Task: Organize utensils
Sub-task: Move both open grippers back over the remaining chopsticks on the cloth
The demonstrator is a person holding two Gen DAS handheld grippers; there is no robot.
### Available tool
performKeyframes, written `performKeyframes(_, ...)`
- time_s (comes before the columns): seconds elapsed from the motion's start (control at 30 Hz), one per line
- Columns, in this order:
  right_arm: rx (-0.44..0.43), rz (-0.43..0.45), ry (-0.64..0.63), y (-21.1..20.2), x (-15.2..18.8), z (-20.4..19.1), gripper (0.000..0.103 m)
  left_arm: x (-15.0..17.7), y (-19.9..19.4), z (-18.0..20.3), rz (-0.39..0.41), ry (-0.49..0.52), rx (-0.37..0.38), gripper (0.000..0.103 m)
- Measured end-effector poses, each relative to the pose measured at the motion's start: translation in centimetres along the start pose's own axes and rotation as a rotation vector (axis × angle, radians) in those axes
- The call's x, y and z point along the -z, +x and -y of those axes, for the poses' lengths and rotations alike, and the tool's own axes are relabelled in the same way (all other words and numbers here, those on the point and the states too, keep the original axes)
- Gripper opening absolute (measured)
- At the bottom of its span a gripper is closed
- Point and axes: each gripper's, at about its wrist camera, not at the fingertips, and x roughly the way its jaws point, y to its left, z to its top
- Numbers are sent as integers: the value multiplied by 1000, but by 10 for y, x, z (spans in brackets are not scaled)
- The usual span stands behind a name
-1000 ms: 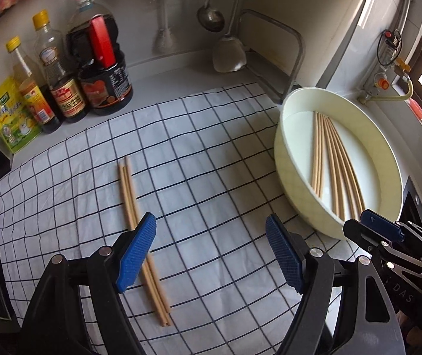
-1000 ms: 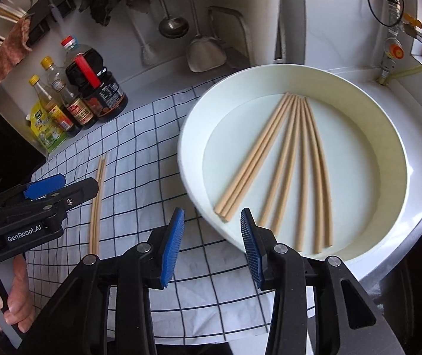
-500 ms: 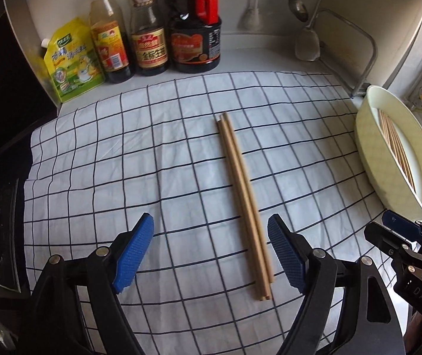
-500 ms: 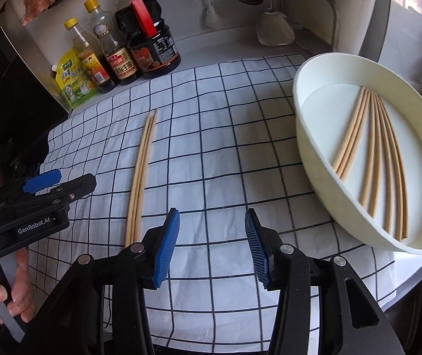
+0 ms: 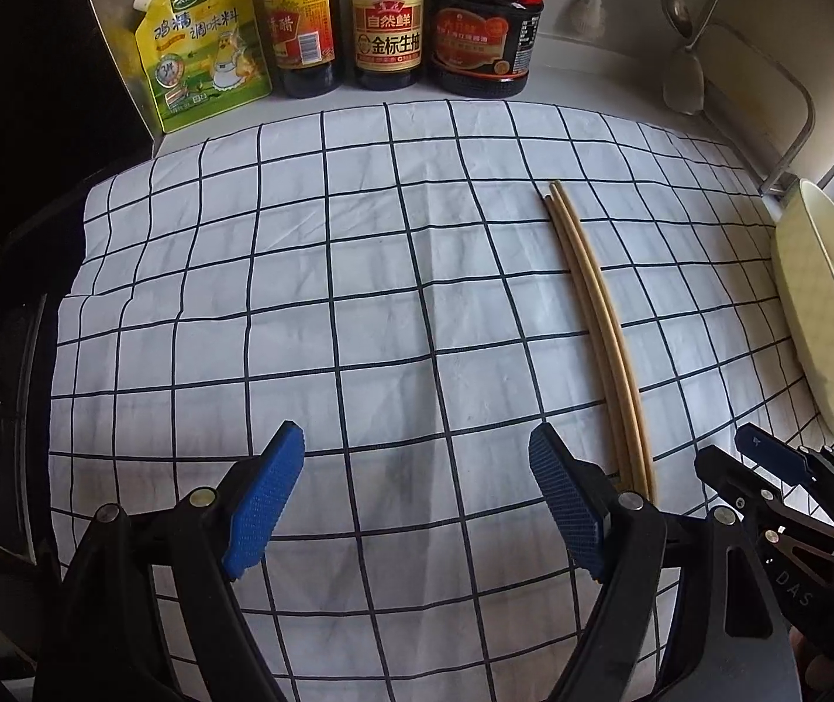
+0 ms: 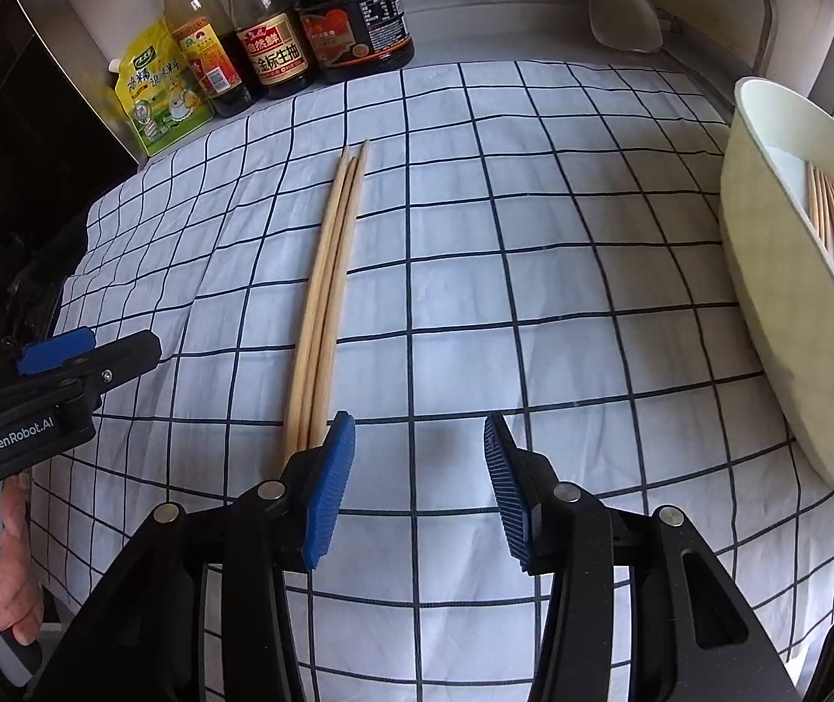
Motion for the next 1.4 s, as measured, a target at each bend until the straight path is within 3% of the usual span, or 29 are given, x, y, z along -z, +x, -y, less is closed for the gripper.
performKeyframes(0.87,64,-1,-99,23,-7,-36,44,-3,11,-10,-7,6,30,78)
performKeyframes(1.4,126,7,-130,23,-6,-31,44,-3,13,6,-5,33,45,78)
